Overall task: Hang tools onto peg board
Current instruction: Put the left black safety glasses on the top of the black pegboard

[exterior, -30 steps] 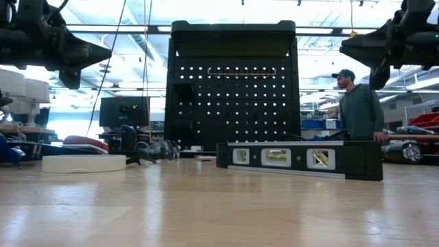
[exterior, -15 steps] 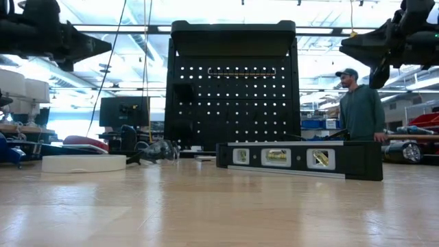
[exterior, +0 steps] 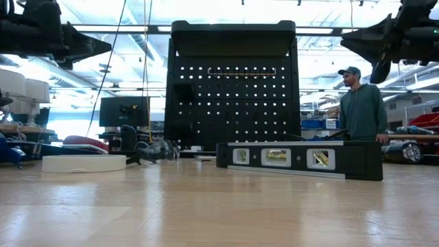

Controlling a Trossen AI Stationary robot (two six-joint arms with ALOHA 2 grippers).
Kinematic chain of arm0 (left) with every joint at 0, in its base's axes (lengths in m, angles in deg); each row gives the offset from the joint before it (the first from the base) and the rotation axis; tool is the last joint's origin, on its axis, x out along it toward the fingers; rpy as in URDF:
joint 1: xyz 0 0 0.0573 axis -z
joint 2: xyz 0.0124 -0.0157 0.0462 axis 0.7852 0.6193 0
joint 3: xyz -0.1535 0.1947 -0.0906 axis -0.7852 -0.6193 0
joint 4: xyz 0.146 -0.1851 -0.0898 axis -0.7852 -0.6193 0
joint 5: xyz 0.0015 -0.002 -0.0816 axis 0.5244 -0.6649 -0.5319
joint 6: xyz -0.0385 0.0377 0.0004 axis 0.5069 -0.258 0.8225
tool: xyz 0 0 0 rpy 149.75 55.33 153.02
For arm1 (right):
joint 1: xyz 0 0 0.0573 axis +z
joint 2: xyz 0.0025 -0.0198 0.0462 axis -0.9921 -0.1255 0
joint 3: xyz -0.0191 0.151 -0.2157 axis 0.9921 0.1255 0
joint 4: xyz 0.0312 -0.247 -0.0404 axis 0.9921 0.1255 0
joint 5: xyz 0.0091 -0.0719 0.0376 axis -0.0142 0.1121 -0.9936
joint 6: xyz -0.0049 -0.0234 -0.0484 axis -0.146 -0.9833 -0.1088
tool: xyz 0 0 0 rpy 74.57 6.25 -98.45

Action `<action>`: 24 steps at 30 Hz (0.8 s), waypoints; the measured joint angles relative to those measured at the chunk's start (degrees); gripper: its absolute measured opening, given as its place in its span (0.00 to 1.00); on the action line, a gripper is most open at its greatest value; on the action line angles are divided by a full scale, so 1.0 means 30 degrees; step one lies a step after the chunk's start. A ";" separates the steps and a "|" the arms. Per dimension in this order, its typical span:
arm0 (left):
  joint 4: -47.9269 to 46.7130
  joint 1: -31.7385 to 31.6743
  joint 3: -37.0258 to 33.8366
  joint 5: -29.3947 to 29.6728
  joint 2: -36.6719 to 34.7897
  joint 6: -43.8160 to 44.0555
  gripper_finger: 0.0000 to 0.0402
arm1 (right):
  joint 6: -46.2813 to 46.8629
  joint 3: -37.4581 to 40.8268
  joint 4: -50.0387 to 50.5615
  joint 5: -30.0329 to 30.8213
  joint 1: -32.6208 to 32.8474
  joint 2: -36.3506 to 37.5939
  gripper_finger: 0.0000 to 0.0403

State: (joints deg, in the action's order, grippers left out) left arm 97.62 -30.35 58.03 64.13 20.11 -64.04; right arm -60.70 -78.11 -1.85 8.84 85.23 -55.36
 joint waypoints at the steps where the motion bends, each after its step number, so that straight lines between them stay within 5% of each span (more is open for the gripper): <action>1: -0.0019 0.0000 0.0000 -0.0117 0.0000 0.0069 0.04 | 0.0202 0.0000 0.0000 -0.0007 0.0000 0.0000 0.18; 12: -0.1655 0.0000 0.1173 -0.0211 0.1462 0.2424 0.04 | -0.0057 -0.0141 0.0174 0.0086 0.0000 -0.1591 0.18; 24: -0.3164 -0.0012 0.5210 -0.1163 0.8782 0.4040 0.04 | -0.1297 -0.1685 0.0138 -0.0134 0.0000 -0.4921 0.18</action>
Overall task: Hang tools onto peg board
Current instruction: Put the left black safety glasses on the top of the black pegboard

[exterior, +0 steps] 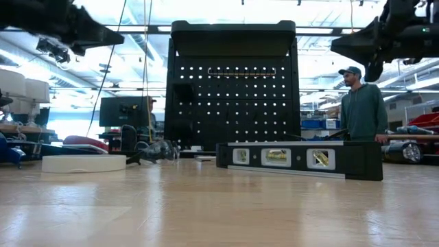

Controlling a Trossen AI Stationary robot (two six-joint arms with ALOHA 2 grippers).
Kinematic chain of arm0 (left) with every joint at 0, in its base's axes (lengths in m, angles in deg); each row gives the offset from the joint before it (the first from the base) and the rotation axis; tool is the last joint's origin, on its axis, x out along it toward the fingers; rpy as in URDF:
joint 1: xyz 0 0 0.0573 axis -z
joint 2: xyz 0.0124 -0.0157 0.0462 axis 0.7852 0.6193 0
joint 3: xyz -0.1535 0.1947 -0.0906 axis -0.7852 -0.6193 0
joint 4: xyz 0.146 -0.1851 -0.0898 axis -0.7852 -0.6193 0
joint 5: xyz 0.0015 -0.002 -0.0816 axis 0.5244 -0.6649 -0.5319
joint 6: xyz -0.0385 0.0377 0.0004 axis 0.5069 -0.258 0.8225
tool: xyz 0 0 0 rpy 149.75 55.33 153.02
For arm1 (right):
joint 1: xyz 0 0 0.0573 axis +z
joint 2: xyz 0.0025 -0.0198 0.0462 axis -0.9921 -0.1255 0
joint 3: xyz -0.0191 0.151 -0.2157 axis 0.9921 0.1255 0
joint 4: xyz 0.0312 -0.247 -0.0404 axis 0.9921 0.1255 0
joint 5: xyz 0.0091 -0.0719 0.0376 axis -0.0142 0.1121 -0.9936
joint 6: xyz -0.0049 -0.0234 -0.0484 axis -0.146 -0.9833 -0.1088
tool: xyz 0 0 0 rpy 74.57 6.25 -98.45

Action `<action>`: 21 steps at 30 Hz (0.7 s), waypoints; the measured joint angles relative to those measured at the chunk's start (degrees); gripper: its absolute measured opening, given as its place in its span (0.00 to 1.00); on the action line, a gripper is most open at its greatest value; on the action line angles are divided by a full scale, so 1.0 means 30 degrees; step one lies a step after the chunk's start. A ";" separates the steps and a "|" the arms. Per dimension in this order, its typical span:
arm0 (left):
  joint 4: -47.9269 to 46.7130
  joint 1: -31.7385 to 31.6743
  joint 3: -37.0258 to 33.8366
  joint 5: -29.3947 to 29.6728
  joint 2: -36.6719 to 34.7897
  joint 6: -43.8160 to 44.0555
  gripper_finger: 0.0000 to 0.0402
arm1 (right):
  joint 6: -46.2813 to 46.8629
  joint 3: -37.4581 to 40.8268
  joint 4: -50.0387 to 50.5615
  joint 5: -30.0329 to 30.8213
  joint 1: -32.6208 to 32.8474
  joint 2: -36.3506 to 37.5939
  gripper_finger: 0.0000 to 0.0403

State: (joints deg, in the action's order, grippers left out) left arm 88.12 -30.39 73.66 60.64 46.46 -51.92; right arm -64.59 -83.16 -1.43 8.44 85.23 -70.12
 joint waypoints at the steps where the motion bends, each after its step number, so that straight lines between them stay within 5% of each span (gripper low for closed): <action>1: -0.0299 -0.0031 0.0537 0.0009 0.0882 0.0295 0.04 | -0.0115 -0.0179 0.0016 -0.0009 0.0000 -0.0429 0.18; 15: -0.1684 -0.1644 0.5327 -0.0350 1.0880 0.3808 0.04 | -0.0408 -0.5235 0.1781 -0.0026 0.0306 -0.7085 0.18; 21: -0.2728 -0.3208 0.6983 -0.4884 1.3456 0.7846 0.04 | -0.1116 -0.6450 0.2136 0.0889 0.0249 -0.8369 0.18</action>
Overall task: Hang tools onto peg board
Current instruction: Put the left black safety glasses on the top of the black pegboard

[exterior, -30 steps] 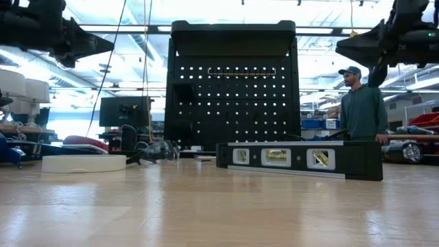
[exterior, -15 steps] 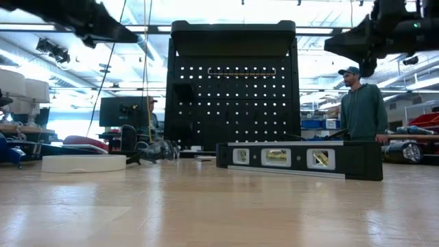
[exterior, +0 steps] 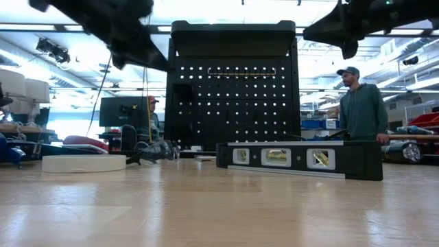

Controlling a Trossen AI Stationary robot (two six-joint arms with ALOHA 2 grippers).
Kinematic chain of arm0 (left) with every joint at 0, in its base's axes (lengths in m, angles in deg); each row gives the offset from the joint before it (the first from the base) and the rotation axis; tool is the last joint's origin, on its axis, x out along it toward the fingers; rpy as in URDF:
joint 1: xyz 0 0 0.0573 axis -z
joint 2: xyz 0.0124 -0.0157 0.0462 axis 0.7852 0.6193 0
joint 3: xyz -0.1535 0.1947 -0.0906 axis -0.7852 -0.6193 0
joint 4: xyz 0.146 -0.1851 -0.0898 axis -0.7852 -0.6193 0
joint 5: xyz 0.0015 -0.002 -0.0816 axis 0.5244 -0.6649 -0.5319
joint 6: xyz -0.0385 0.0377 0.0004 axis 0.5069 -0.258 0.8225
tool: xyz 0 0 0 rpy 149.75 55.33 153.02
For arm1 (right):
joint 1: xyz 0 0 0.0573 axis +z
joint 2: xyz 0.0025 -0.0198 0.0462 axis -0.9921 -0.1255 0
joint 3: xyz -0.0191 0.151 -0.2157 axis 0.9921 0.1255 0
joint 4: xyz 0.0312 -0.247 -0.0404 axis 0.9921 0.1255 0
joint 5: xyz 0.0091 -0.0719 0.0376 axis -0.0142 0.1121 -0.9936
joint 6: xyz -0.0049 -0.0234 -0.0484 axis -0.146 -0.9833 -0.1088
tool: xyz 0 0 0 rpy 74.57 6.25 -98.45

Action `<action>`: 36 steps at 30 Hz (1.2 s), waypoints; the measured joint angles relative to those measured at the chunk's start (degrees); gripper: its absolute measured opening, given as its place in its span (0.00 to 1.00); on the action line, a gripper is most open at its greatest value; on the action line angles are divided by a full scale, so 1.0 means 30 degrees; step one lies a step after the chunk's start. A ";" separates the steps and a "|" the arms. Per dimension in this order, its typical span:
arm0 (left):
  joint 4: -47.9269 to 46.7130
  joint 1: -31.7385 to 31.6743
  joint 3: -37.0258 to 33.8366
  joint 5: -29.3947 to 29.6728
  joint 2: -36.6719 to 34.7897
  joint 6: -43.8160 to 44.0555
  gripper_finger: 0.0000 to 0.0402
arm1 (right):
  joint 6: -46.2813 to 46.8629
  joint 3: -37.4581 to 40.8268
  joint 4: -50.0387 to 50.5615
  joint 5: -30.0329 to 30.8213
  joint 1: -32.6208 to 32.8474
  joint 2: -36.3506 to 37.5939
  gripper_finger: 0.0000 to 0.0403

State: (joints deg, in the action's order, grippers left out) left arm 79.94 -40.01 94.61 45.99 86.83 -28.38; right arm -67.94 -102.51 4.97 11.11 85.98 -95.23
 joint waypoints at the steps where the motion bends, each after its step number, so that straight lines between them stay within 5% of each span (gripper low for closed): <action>1: -0.0344 -0.0186 0.0242 -0.0519 0.0333 0.0437 0.04 | -0.0177 -0.0089 -0.0038 0.0286 -0.0032 -0.0090 0.18; 12: -0.2733 -0.0587 0.0973 -0.1554 0.2571 0.3777 0.08 | -0.1250 -0.0122 0.0706 0.0455 -0.1109 -0.0539 0.19; 18: -0.4235 -0.0102 0.0980 -0.1994 0.2591 0.3523 0.29 | -0.2464 -0.0076 -0.0053 0.0448 -0.1100 -0.1059 0.21; 24: -0.4227 -0.0105 0.0965 -0.4585 0.3305 0.3511 0.46 | -0.2857 -0.0061 -0.1277 0.0433 -0.1095 -0.1838 0.20; 36: -0.4357 0.0000 0.0958 -0.4508 0.6774 0.4393 0.46 | -0.3706 -0.0032 -0.2810 0.0921 -0.0859 -0.4725 0.20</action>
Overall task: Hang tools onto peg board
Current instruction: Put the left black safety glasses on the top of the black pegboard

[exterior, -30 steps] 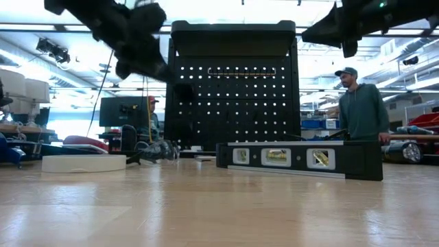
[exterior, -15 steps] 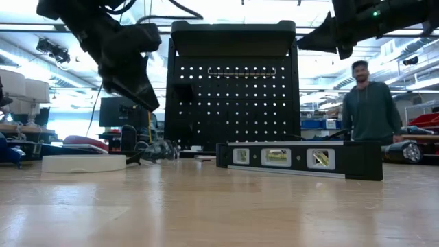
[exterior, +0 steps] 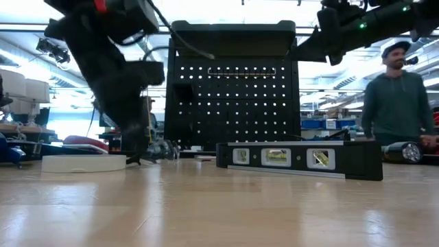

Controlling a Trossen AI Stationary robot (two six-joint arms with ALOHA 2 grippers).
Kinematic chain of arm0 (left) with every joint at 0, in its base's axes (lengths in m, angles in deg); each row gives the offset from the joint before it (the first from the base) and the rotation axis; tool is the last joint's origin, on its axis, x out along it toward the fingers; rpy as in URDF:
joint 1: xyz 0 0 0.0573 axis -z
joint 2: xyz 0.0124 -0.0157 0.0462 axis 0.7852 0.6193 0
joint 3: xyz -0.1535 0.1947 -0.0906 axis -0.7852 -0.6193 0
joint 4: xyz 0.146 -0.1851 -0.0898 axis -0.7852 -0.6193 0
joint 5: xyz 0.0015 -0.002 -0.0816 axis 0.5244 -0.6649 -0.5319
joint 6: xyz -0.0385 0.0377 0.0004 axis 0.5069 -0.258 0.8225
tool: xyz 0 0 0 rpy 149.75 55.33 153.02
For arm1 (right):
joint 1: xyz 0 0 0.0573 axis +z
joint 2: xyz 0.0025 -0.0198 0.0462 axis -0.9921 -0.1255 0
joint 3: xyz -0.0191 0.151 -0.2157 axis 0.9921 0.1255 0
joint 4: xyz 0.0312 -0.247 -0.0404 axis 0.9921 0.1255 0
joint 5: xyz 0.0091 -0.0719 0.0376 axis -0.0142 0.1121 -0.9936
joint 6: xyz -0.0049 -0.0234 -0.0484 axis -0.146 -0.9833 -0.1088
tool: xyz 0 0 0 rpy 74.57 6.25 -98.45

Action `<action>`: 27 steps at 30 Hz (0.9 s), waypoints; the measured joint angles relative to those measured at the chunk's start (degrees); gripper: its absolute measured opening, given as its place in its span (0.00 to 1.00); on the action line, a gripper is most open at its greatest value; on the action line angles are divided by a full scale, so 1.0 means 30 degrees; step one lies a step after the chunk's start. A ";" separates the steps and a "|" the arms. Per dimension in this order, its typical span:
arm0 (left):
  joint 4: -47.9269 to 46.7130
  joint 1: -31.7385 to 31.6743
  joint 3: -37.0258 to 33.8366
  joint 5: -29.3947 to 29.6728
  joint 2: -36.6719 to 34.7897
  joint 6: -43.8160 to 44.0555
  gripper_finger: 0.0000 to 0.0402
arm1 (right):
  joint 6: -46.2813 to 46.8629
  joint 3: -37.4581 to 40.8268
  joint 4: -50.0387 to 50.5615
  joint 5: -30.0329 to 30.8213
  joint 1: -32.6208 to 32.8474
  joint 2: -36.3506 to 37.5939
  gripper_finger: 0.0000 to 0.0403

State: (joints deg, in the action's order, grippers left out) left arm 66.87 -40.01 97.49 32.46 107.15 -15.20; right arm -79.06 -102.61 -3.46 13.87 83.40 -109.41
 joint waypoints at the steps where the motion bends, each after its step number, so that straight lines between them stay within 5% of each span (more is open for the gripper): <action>1: 0.0014 0.0000 0.0000 0.0092 0.0175 0.0043 0.46 | -0.0012 0.0000 -0.0167 0.0000 0.0075 -0.0184 0.20; 13: 0.0536 0.0000 0.0000 0.0318 0.1427 -0.1107 0.41 | -0.0218 -0.0007 -0.1390 0.0031 0.0165 -0.0817 0.19; 23: 0.0483 0.0000 0.0000 0.0523 0.1493 -0.1347 0.07 | -0.0225 -0.0007 -0.1467 0.0036 0.0148 -0.1208 0.18; 27: 0.0488 0.0000 0.0000 0.0364 0.1493 -0.1327 0.03 | -0.0222 -0.0007 -0.1549 0.0036 0.0128 -0.1256 0.18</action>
State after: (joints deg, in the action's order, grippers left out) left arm 68.33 -40.01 97.49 33.55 111.63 -19.18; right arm -79.73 -102.63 -8.10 13.98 83.79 -113.17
